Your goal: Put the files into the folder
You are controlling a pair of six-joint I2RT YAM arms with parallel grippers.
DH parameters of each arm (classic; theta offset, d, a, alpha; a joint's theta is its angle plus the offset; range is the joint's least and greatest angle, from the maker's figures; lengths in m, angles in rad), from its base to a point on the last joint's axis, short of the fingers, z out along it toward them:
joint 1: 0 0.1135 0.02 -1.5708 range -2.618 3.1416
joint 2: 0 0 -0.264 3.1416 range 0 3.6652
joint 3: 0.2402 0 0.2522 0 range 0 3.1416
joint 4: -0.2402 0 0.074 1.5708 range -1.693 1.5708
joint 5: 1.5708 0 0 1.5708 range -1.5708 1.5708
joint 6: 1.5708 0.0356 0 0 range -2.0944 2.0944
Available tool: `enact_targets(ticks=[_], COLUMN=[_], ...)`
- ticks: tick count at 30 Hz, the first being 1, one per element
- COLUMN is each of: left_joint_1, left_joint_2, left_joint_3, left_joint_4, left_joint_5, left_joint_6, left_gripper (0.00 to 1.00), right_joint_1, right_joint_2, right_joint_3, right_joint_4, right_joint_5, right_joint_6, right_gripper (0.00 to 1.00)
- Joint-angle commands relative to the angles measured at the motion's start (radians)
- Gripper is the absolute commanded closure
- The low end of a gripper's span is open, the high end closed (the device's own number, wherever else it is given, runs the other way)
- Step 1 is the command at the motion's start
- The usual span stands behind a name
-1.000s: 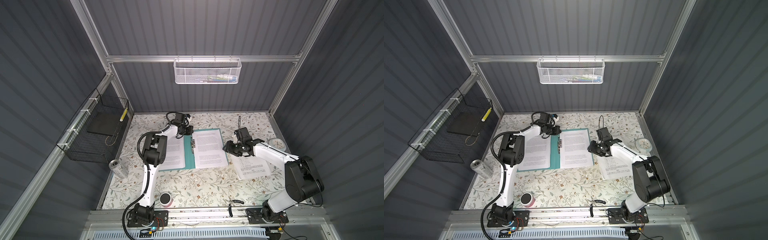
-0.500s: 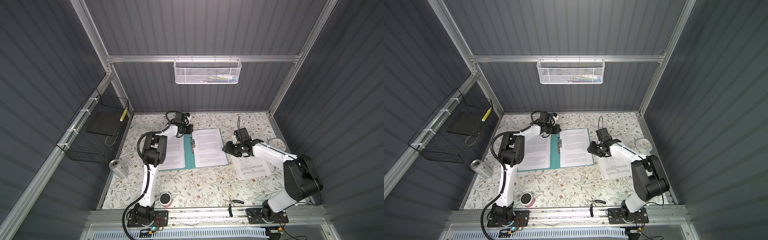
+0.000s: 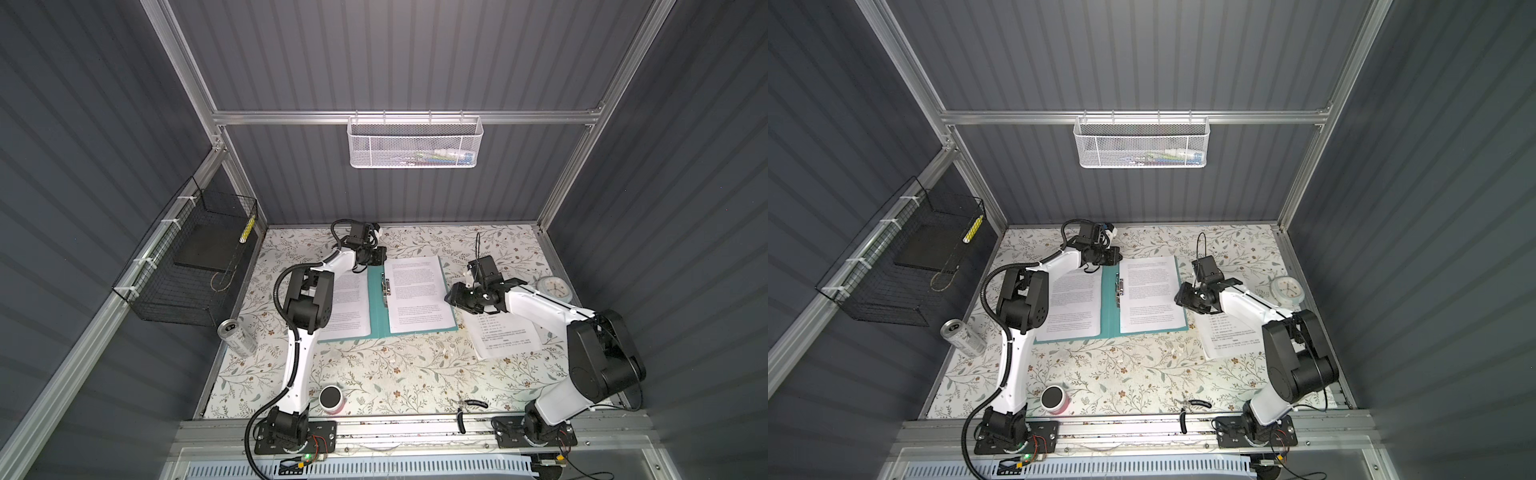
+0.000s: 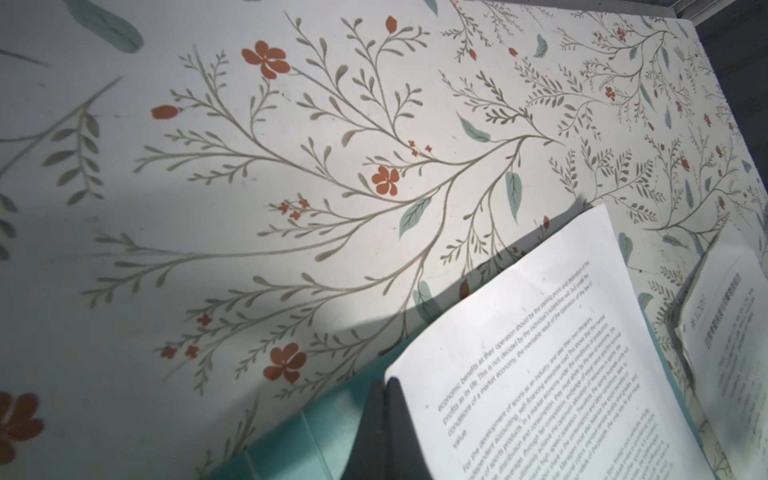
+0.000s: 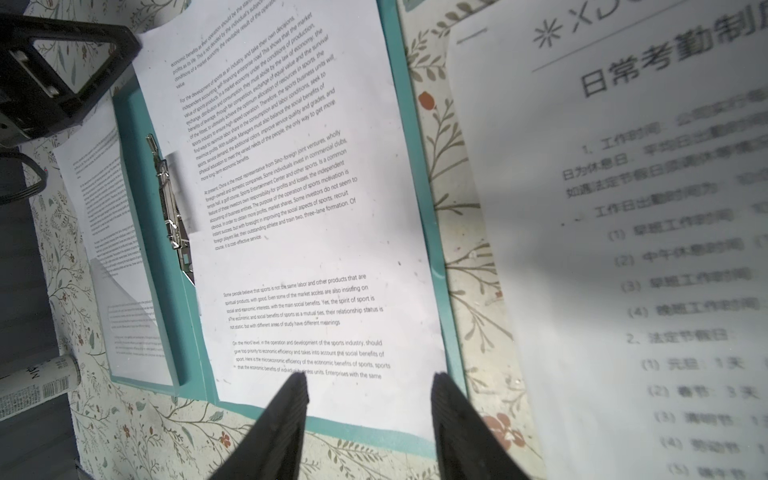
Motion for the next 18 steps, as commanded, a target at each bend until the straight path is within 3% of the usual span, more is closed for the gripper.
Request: enact_targets(ticks=[1,3,5,10,12,15,18], left_joint_1=[0.0,-0.001,-0.001,-0.011,-0.056,-0.166,-0.234], left_joint_2=[-0.032,-0.061,-0.088,-0.256,-0.303,-0.295,-0.239], left_joint_3=[-0.011,-0.024,-0.021,-0.116,-0.138,-0.057,0.015], left_joint_4=[-0.009,-0.004,-0.011,0.078,0.099,0.019,0.017], left_joint_5=[-0.069,-0.087,-0.107,-0.155,-0.152,-0.2,-0.131], left_joint_6=[-0.004,0.002,0.001,-0.085,-0.099,-0.063,-0.114], left_gripper=[0.52,0.21,0.1,0.08,0.08,0.08,0.08], right_joint_1=[0.002,-0.002,-0.015,-0.086,-0.115,-0.146,-0.168], right_joint_2=[0.001,-0.009,-0.03,-0.119,-0.153,-0.193,-0.221], right_joint_3=[0.008,0.026,0.034,0.018,0.01,0.006,0.013], right_joint_4=[-0.022,-0.046,-0.068,-0.091,-0.091,-0.119,-0.143], right_joint_5=[0.017,0.037,0.058,0.089,0.084,0.08,0.08], right_joint_6=[-0.014,-0.027,-0.039,-0.05,-0.052,-0.056,-0.066], right_gripper=[0.48,0.47,0.47,0.46,0.46,0.46,0.46])
